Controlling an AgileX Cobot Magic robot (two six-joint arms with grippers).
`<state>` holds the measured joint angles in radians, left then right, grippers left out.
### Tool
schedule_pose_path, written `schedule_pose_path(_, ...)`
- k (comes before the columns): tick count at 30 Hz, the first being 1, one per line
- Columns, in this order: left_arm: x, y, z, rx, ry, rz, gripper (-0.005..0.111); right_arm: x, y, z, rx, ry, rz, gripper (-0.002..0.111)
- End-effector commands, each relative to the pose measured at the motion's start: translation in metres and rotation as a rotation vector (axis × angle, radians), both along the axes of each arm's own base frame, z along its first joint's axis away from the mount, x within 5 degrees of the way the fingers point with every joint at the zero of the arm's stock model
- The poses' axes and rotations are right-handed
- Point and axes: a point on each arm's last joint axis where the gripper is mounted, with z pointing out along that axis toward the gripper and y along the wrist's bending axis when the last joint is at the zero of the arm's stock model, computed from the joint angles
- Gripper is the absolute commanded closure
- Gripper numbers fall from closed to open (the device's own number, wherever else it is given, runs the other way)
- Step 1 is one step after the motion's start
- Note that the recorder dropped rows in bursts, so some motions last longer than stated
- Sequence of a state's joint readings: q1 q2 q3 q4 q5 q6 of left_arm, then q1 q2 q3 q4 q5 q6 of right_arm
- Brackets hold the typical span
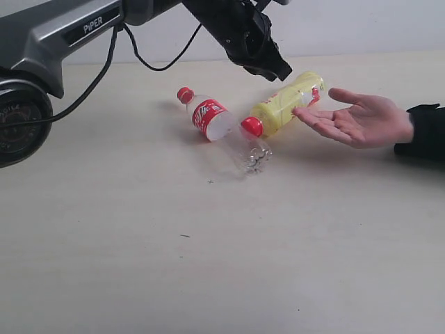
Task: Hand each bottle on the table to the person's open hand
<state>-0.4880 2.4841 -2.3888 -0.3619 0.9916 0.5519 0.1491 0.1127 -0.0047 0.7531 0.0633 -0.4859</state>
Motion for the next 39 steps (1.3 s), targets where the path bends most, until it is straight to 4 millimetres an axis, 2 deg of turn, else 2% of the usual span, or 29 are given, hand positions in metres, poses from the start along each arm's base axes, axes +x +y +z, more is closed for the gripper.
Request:
schedule_pose_path(1, 0.002, 0.0, 0.0, -0.008, -0.013, 0.015, 0.072, 0.0, -0.001, -0.001, -0.005, -0.008, -0.008, 0.107)
schedule_pose_path(4, 0.002, 0.0, 0.0, 0.018, -0.031, 0.003, 0.052, 0.0, -0.001, -0.001, -0.003, -0.008, -0.008, 0.107)
schedule_pose_path(12, -0.006, -0.004, -0.009, 0.104, 0.013, -0.031, 0.039, 0.0, -0.002, 0.0, -0.004, -0.019, -0.018, 0.107)
schedule_pose_path(16, -0.01, -0.001, -0.01, 0.151, 0.046, -0.056, 0.039, 0.0, -0.002, 0.0, -0.002, -0.018, -0.018, 0.107)
schedule_pose_path(18, -0.018, 0.005, -0.005, 0.241, 0.064, -0.164, 0.04, 0.0, -0.002, 0.0, -0.002, -0.018, -0.018, 0.107)
schedule_pose_path(21, -0.017, 0.01, -0.001, 0.36, -0.06, -0.357, 0.04, 0.0, -0.002, 0.0, -0.002, -0.018, -0.018, 0.107)
schedule_pose_path(25, -0.015, 0.016, 0.0, 0.441, -0.107, -0.401, 0.04, 0.0, -0.002, 0.0, -0.002, -0.018, -0.018, 0.107)
schedule_pose_path(30, -0.01, 0.024, -0.003, 0.617, -0.216, -0.594, 0.04, 0.0, -0.002, 0.0, 0.0, -0.018, -0.018, 0.107)
schedule_pose_path(35, -0.005, 0.032, -0.002, 0.723, -0.239, -0.597, 0.04, 0.0, -0.002, 0.0, 0.0, -0.018, -0.018, 0.107)
schedule_pose_path(39, -0.005, 0.032, -0.002, 0.734, -0.24, -0.597, 0.04, 0.0, -0.002, 0.0, 0.0, -0.018, -0.018, 0.107)
